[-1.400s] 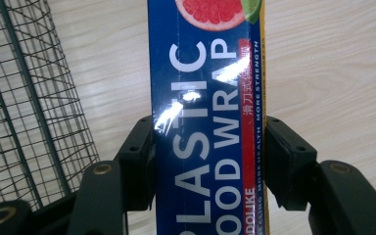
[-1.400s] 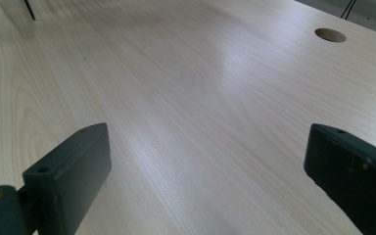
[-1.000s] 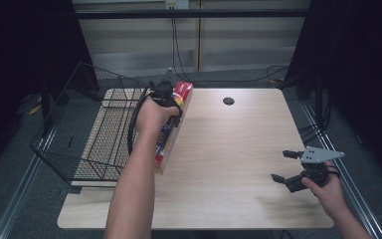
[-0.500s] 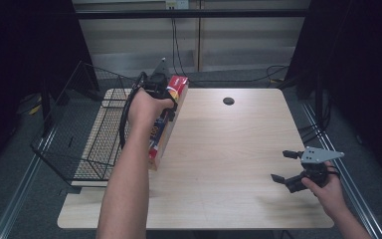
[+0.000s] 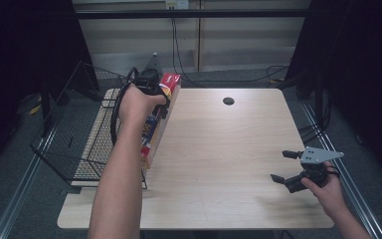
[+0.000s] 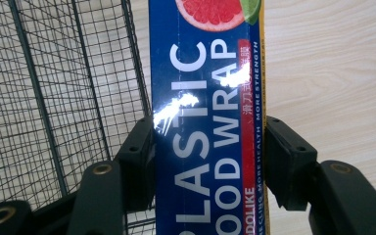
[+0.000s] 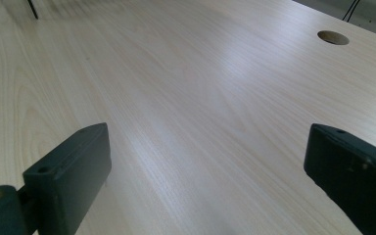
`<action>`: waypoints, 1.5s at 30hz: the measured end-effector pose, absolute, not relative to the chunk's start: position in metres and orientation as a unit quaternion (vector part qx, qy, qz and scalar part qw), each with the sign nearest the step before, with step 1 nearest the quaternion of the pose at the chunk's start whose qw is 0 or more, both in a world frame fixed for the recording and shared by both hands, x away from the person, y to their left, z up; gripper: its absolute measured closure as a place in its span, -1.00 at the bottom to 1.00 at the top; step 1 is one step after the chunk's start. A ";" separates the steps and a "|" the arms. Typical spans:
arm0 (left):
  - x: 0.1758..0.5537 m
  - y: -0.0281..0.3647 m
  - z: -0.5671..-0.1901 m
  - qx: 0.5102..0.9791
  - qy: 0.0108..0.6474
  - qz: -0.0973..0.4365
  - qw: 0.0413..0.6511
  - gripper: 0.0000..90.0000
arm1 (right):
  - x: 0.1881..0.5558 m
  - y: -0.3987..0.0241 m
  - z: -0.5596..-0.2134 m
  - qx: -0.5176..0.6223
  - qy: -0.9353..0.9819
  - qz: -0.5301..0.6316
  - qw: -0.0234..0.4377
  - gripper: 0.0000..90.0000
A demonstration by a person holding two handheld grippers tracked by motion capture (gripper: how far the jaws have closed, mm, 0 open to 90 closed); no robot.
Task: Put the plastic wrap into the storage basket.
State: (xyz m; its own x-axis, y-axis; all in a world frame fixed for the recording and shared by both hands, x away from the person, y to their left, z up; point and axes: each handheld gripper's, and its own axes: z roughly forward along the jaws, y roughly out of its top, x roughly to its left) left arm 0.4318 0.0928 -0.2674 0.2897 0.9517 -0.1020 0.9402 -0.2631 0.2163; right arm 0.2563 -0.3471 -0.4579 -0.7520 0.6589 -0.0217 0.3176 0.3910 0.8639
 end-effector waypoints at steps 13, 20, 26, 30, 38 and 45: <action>0.429 0.107 -0.250 0.787 0.604 0.032 0.123 0.00 | 0.256 -0.347 -0.457 0.299 0.814 0.464 0.182 -0.93; 0.427 0.113 -0.244 0.783 0.609 0.036 0.123 0.00 | 0.257 -0.346 -0.458 0.301 0.812 0.464 0.185 -0.93; 0.426 0.120 -0.239 0.779 0.614 0.039 0.123 0.00 | 0.257 -0.346 -0.458 0.301 0.812 0.463 0.185 -0.93; 0.425 0.125 -0.237 0.776 0.617 0.040 0.121 0.00 | 0.257 -0.346 -0.457 0.301 0.813 0.462 0.187 -0.93; 0.423 0.136 -0.233 0.772 0.623 0.043 0.120 0.00 | 0.257 -0.346 -0.457 0.300 0.812 0.464 0.186 -0.93; 0.421 0.145 -0.228 0.765 0.631 0.050 0.120 0.00 | 0.257 -0.346 -0.458 0.302 0.813 0.462 0.186 -0.93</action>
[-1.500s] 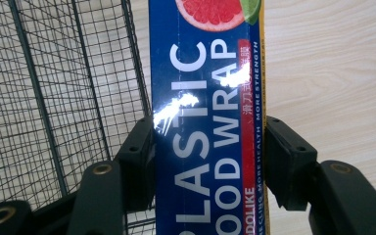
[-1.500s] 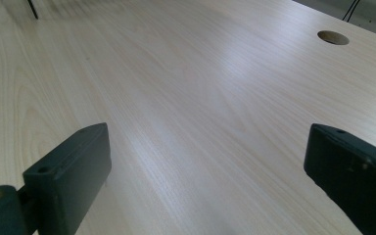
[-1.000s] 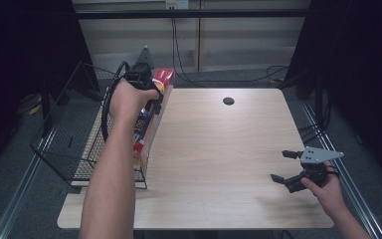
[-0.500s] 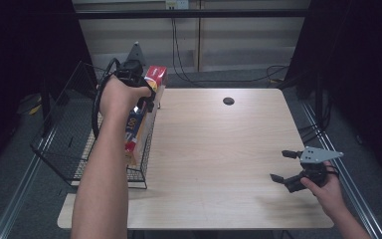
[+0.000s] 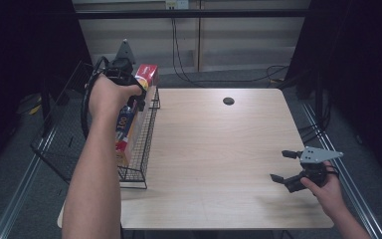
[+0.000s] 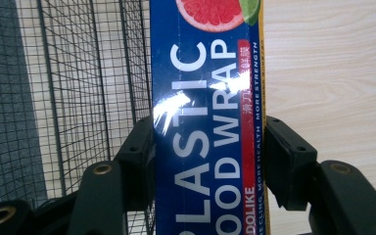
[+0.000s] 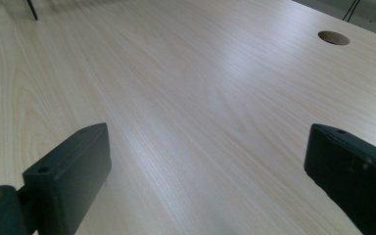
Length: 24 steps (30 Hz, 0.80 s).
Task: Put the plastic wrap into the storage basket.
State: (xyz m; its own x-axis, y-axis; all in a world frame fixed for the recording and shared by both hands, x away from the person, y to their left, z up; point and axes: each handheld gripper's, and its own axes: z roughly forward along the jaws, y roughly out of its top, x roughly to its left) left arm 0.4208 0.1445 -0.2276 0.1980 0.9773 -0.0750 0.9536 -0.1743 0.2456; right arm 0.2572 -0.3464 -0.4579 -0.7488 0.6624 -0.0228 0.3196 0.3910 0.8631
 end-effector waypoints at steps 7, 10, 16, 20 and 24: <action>0.420 0.155 -0.224 0.759 0.637 0.055 0.120 0.00 | 0.257 -0.346 -0.457 0.300 0.813 0.464 0.184 -0.93; 0.419 0.160 -0.224 0.757 0.640 0.057 0.120 0.00 | 0.257 -0.346 -0.458 0.300 0.812 0.465 0.184 -0.93; 0.419 0.167 -0.223 0.750 0.648 0.056 0.120 0.00 | 0.257 -0.346 -0.458 0.300 0.813 0.463 0.185 -0.93; 0.419 0.171 -0.222 0.751 0.648 0.054 0.117 0.00 | 0.257 -0.347 -0.458 0.302 0.812 0.463 0.186 -0.93; 0.418 0.176 -0.221 0.746 0.652 0.057 0.123 0.00 | 0.256 -0.346 -0.458 0.302 0.812 0.464 0.186 -0.93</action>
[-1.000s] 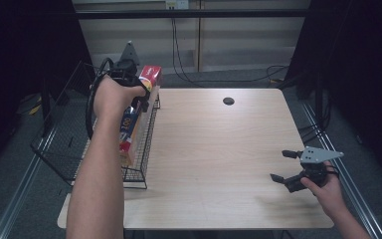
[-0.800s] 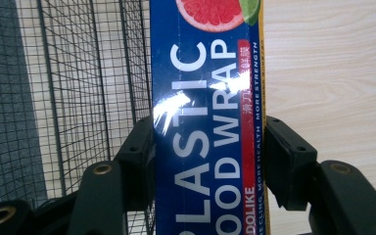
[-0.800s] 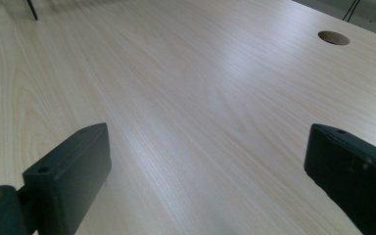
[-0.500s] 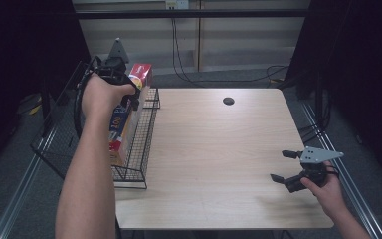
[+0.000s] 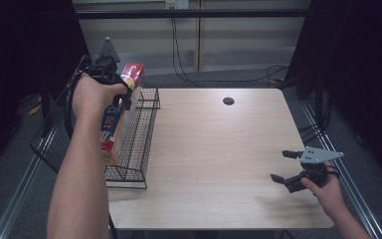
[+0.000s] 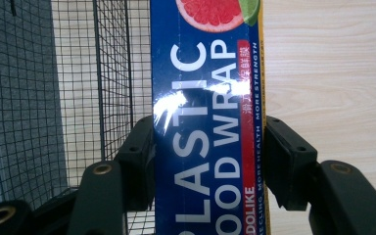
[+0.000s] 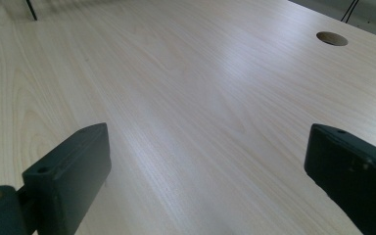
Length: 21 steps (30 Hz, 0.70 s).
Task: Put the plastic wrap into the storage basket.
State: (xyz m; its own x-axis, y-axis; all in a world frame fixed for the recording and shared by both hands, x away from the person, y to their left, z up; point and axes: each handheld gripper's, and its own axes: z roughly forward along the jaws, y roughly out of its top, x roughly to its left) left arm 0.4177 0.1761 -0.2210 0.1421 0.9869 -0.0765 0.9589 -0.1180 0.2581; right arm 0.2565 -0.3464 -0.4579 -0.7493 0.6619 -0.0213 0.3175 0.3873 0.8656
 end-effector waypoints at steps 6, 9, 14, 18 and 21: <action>0.416 0.184 -0.220 0.743 0.656 0.057 0.122 0.00 | 0.257 -0.346 -0.458 0.300 0.812 0.464 0.187 -0.93; 0.416 0.189 -0.220 0.741 0.657 0.055 0.123 0.00 | 0.257 -0.346 -0.458 0.301 0.812 0.464 0.187 -0.93; 0.415 0.194 -0.221 0.738 0.662 0.054 0.120 0.00 | 0.257 -0.346 -0.458 0.303 0.812 0.462 0.189 -0.94; 0.414 0.199 -0.221 0.735 0.665 0.051 0.122 0.00 | 0.257 -0.346 -0.458 0.303 0.811 0.464 0.187 -0.94; 0.414 0.203 -0.221 0.734 0.666 0.054 0.121 0.00 | 0.257 -0.346 -0.458 0.303 0.813 0.461 0.186 -0.94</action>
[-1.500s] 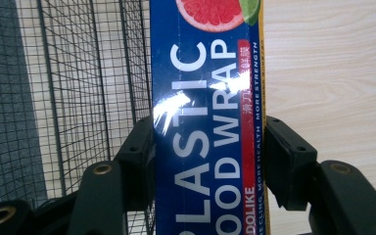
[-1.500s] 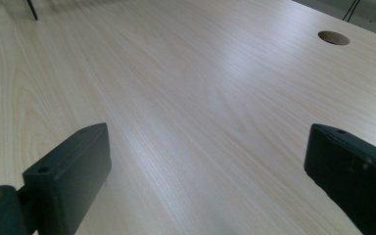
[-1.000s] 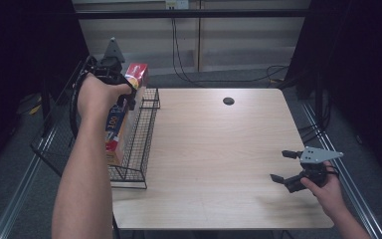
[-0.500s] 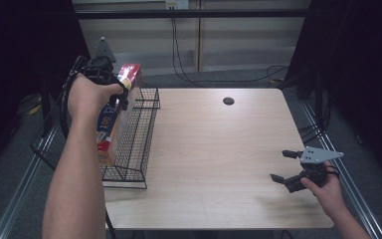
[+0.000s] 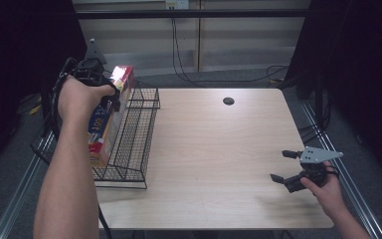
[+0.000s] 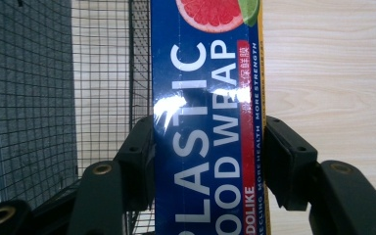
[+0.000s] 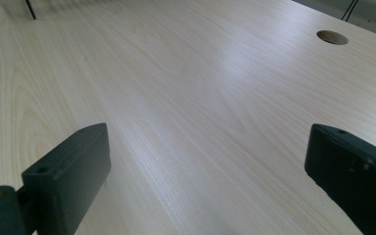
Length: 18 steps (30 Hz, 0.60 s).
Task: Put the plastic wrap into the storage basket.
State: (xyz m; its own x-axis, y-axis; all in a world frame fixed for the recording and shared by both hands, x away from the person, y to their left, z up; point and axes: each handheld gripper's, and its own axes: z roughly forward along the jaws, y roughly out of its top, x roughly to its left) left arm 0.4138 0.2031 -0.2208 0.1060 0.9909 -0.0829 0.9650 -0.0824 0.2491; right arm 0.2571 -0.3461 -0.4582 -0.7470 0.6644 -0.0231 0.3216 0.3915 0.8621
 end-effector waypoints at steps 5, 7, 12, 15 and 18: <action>0.412 0.208 -0.221 0.729 0.671 0.055 0.119 0.00 | 0.257 -0.346 -0.458 0.302 0.812 0.462 0.189 -0.94; 0.412 0.211 -0.220 0.728 0.673 0.056 0.120 0.00 | 0.257 -0.346 -0.458 0.301 0.813 0.462 0.188 -0.94; 0.411 0.214 -0.221 0.723 0.677 0.057 0.123 0.00 | 0.257 -0.345 -0.458 0.302 0.814 0.461 0.186 -0.94; 0.411 0.217 -0.220 0.723 0.678 0.058 0.119 0.00 | 0.257 -0.345 -0.458 0.301 0.813 0.461 0.189 -0.94; 0.411 0.220 -0.219 0.721 0.680 0.060 0.119 0.00 | 0.257 -0.346 -0.458 0.302 0.813 0.461 0.189 -0.94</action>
